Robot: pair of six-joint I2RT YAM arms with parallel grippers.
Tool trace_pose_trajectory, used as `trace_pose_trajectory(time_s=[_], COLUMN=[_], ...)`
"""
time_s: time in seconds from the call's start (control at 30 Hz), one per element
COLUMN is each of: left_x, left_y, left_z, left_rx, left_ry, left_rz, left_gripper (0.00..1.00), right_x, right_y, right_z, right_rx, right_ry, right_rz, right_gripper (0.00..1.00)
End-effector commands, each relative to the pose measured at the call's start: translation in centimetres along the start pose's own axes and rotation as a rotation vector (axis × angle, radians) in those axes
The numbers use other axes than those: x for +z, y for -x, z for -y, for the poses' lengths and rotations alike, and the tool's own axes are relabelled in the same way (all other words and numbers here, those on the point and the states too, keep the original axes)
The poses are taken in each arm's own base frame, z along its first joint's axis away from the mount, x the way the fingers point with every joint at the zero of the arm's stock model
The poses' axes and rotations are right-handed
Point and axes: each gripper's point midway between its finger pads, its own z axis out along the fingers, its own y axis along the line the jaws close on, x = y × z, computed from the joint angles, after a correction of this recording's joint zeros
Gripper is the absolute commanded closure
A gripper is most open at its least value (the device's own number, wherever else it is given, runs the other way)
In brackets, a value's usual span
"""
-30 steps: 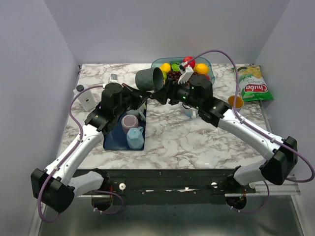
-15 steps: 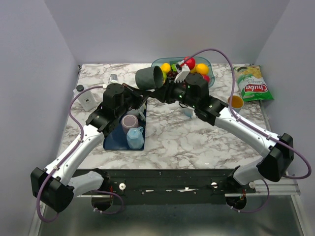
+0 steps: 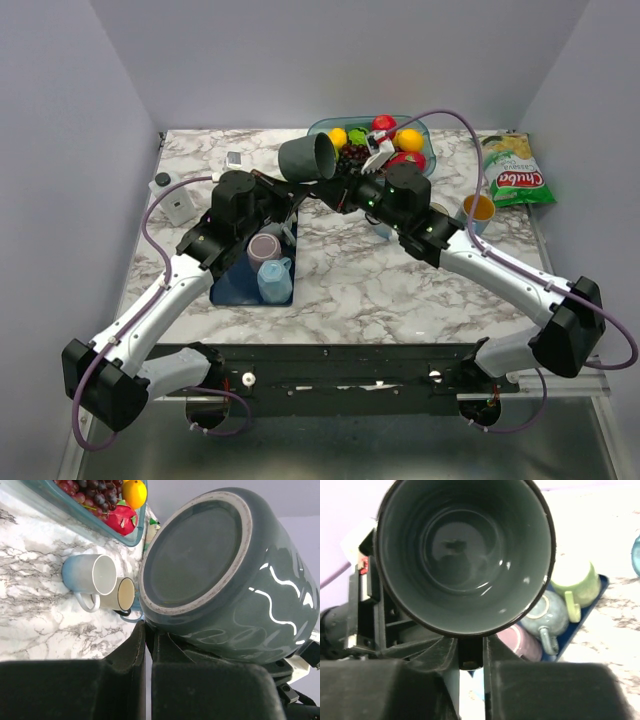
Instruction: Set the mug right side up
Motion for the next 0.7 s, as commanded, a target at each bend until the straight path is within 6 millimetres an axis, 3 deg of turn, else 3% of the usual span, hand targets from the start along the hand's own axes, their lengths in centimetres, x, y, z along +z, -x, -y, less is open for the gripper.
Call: trace_pose_trajectory(time_s=[0.0, 0.27, 0.37, 0.4, 0.5, 0.67], left_x=[-1.4, -1.5, -1.6, -1.5, -1.8, -3.0], left_y=[-0.1, -0.4, -0.4, -0.6, -0.3, 0.2], left_z=[4.5, 4.6, 4.4, 4.2, 3.7, 2.9], left_rx=[0.001, 0.027, 0.05, 0.058, 0.101, 0.181], left_ry=[-0.153, -0.159, -0.153, -0.15, -0.116, -0.063], left_rz=[-0.009, -0.023, -0.024, -0.032, -0.017, -0.005], left_gripper=[1.0, 1.0, 0.72, 0.56, 0.28, 0.07], right_x=[-0.5, -1.5, -2.0, -2.2, -3.0, -4.3], right_y=[3.5, 4.3, 4.9, 4.8, 4.7, 4.6], right_z=[0.5, 1.4, 1.7, 2.2, 3.3, 5.1], right_rx=[0.009, -0.002, -0.022, -0.029, -0.054, -0.127], right_ry=[-0.037, -0.09, -0.125, -0.151, -0.225, -0.353], right_rz=[0.153, 0.205, 0.21, 0.201, 0.178, 0.113], right_gripper=[0.99, 0.99, 0.99, 0.99, 0.99, 0.99])
